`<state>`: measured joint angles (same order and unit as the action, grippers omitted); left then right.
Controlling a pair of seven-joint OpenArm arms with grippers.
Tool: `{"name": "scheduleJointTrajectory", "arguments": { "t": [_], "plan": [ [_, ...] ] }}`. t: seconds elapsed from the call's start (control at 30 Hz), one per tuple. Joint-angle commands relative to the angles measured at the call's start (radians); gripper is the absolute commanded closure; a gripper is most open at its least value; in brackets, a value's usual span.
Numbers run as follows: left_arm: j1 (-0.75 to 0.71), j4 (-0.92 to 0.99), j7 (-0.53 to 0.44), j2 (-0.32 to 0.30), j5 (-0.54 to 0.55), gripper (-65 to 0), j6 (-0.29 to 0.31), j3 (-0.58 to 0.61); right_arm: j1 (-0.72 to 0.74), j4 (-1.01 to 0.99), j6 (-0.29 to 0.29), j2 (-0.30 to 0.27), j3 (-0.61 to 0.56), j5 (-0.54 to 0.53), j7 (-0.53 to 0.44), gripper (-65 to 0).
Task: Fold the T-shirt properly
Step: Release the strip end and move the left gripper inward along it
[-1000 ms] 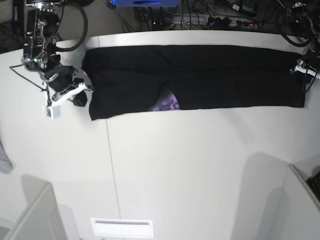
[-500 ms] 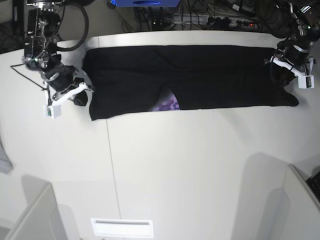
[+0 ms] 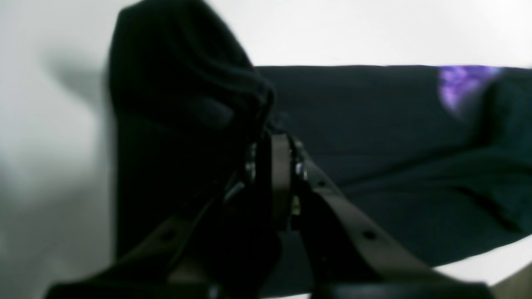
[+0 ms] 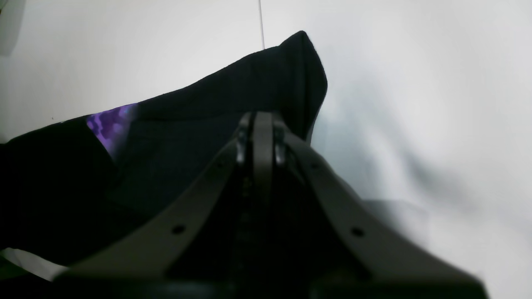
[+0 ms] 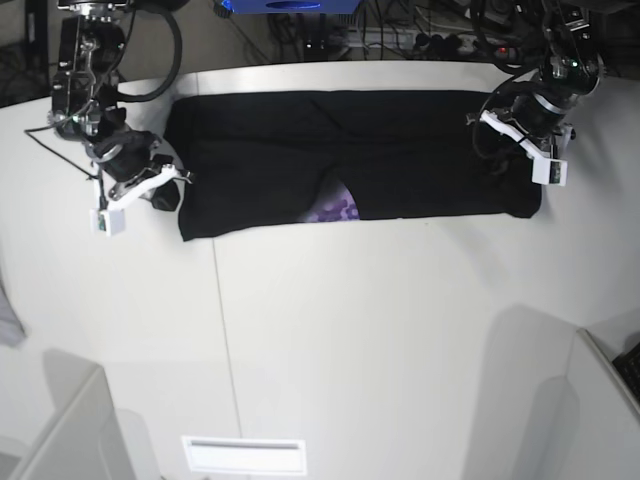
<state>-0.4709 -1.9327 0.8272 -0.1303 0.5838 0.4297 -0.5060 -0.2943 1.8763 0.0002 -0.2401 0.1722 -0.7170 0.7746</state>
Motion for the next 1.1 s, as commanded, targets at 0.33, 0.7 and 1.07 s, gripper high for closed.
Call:
{"name": "scheduleJointTrajectory", "arguments": {
  "t": [0.33, 0.7, 1.07],
  "plan": [
    [0.007, -0.02, -0.012, 0.045, 0.018, 0.0, 0.005, 0.119, 0.014, 0.012, 0.008, -0.011, 0.01, -0.01, -0.019, 0.0],
    [0.019, -0.02, -0.018, 0.048, 0.023, 0.0, -0.119, 0.303, 0.016, 0.012, 0.008, -0.011, 0.01, -0.01, -0.019, 0.0],
    [0.044, -0.017, -0.018, 0.051, 0.018, 0.0, -0.15, 0.373, 0.013, 0.012, 0.008, -0.011, 0.01, -0.01, -0.019, 0.0]
  ]
}}
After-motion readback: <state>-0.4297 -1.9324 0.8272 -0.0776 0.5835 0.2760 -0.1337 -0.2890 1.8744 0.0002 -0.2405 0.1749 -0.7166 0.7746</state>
